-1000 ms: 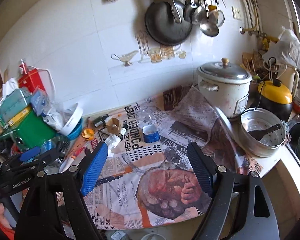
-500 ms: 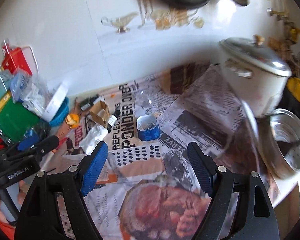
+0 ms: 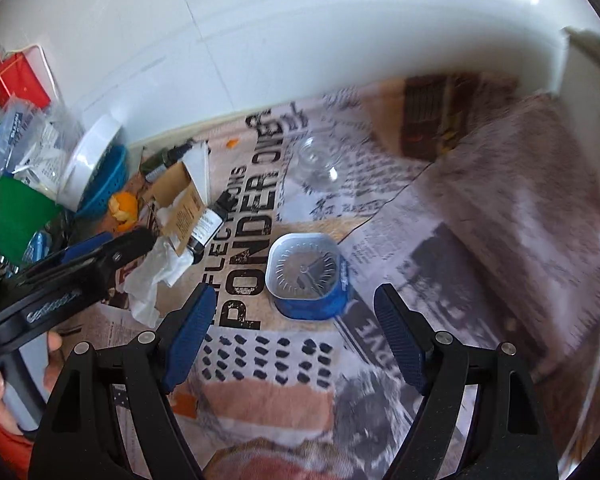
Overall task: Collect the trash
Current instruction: 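Grasp the blue Lucky Cup with the right gripper while the left grasps the cardboard piece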
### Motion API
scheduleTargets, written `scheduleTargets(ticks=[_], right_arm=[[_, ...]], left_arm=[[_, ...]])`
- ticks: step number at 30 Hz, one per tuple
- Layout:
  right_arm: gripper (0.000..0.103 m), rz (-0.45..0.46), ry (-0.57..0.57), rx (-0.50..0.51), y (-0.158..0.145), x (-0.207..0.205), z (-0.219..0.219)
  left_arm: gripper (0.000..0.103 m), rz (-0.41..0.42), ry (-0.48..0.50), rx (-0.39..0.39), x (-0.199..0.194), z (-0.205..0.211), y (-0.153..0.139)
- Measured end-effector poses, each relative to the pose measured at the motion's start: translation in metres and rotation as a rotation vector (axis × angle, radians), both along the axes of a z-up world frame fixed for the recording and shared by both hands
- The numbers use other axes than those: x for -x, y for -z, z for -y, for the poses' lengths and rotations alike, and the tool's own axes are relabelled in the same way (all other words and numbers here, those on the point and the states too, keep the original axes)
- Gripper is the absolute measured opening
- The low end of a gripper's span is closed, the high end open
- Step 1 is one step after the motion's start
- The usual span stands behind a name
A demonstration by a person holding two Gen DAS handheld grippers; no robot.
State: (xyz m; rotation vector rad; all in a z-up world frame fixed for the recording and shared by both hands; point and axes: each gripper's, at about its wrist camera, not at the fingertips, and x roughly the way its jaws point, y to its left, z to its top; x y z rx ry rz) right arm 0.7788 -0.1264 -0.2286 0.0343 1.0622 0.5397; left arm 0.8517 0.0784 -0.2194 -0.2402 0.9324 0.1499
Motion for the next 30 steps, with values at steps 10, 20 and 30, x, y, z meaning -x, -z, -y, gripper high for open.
scheduleTargets(ticks=[10,20,30], right_arm=[[0.079,-0.094,-0.005,0.028,0.043,-0.027,-0.016],[0.061,-0.061,0.03,-0.013,0.035,-0.018,-0.008],[0.06,0.044,0.084,-0.032,-0.014,0.025,-0.008]], left_arm=[[0.035,-0.045,-0.049,-0.036,-0.02,0.003,0.028],[0.009,0.017,-0.068,-0.005,0.0,-0.004,0.017],[0.005,0.126,-0.017,0.002,0.054,-0.014,-0.04]])
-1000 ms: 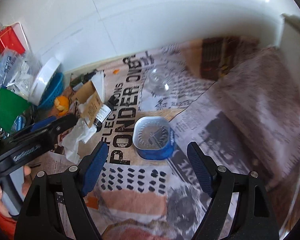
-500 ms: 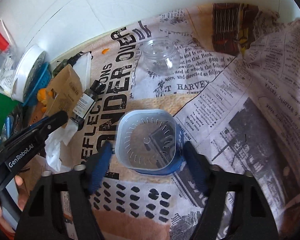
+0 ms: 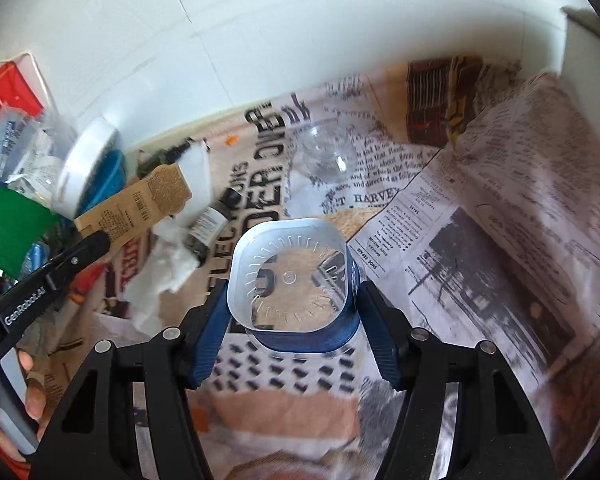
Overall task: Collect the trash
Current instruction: 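Grasp the blue Lucky Cup with the right gripper while the left grasps the cardboard piece, then carry the cup and cardboard piece down over the floor bin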
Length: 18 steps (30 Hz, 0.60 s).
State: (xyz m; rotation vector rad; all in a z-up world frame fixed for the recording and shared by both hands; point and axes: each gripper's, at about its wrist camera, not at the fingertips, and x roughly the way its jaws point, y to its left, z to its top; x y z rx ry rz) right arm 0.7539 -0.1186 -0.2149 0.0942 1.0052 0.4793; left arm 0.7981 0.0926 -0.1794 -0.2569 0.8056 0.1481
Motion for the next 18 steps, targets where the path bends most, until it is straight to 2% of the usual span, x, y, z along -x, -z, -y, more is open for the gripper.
scheduleTargets(ticks=[8,18], right_arm=[[0.06,0.112,0.099,-0.042,-0.046,0.065,0.0],[0.06,0.203,0.177,-0.063,-0.085,0.17,0.004]], left_arm=[[0.004,0.107,0.105,-0.031,0.075,-0.005,-0.05],[0.004,0.128,0.252,-0.058,0.174,-0.004,-0.074]])
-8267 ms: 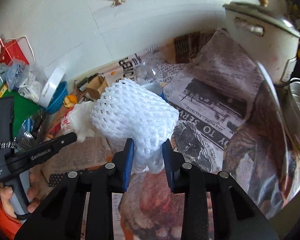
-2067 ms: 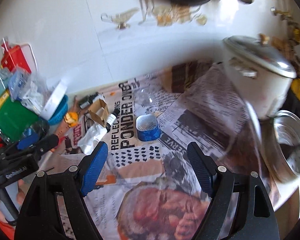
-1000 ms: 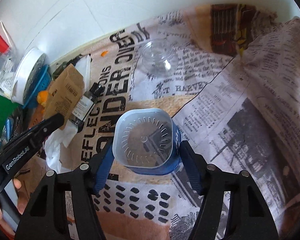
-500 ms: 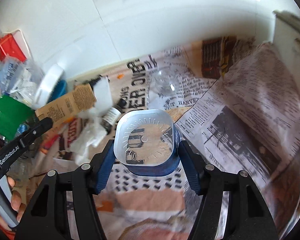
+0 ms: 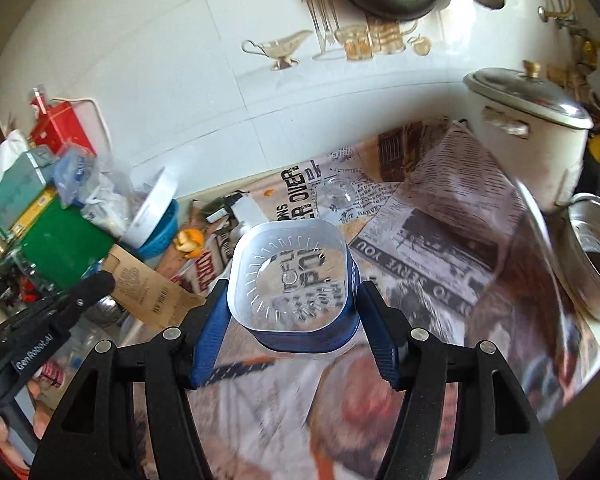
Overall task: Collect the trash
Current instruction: 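Carry the cup and cardboard piece down over the floor bin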
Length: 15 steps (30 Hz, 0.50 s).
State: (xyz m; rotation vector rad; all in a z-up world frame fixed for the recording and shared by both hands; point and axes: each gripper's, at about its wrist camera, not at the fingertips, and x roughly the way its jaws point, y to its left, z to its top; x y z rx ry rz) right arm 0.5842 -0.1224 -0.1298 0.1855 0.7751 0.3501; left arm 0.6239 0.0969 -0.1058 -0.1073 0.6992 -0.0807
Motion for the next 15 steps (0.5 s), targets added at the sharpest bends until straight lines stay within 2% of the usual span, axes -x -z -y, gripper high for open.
scheduleTargets(ticks=[8,15], right_arm=[[0.06,0.019,0.004,0.01,-0.016,0.061,0.016],[0.06,0.036,-0.05,-0.005,-0.016,0.103,0.043]], left_arm=[[0.004,-0.005,0.001,0.027,0.06,0.017,-0.005],[0.004,0.006,-0.039,0.039,0.108,0.049,-0.005]])
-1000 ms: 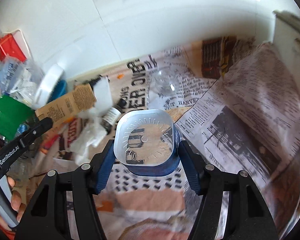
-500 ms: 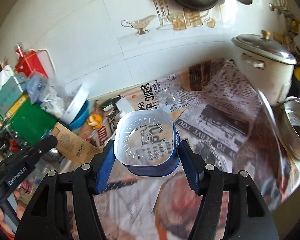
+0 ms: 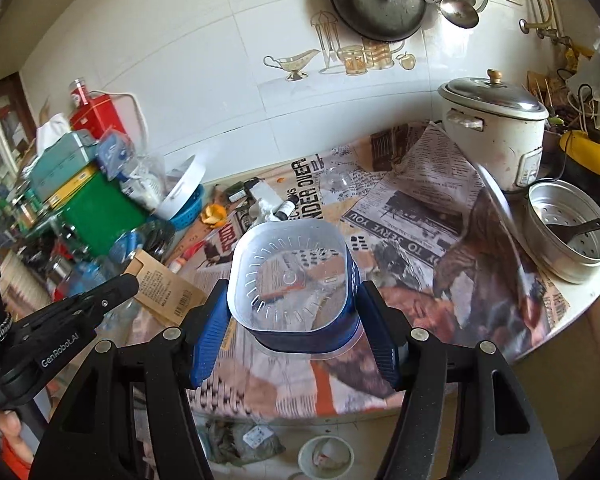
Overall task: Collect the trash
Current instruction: 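Carry the cup and cardboard piece down over the floor bin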
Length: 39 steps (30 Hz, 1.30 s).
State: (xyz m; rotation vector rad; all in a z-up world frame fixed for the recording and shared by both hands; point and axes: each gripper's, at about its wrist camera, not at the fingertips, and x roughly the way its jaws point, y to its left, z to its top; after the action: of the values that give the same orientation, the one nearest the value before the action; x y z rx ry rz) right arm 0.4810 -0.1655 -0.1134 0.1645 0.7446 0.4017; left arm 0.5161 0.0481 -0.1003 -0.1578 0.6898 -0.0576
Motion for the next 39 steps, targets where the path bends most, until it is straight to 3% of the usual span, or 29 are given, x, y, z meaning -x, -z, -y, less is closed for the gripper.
scheduleTargets(ticks=[13,22,30,39], right_arm=[[0.06,-0.025,-0.128,0.033,0.015,0.071,0.07],[0.06,-0.106,-0.181,0.048,0.048,0.095,0.079],[0.06,-0.208,-0.171,0.052,0.094,0.099,0.056],[0.06,-0.337,-0.109,0.083,0.203,0.102,0.011]], left_arm=[[0.004,-0.047,-0.121,0.019,0.089,0.082,0.028],[0.004,-0.168,-0.15,0.032,0.127,0.105,0.077],[0.004,-0.309,-0.135,0.052,0.138,0.085,0.143],[0.004,-0.435,-0.043,0.067,0.134,0.044,0.257]])
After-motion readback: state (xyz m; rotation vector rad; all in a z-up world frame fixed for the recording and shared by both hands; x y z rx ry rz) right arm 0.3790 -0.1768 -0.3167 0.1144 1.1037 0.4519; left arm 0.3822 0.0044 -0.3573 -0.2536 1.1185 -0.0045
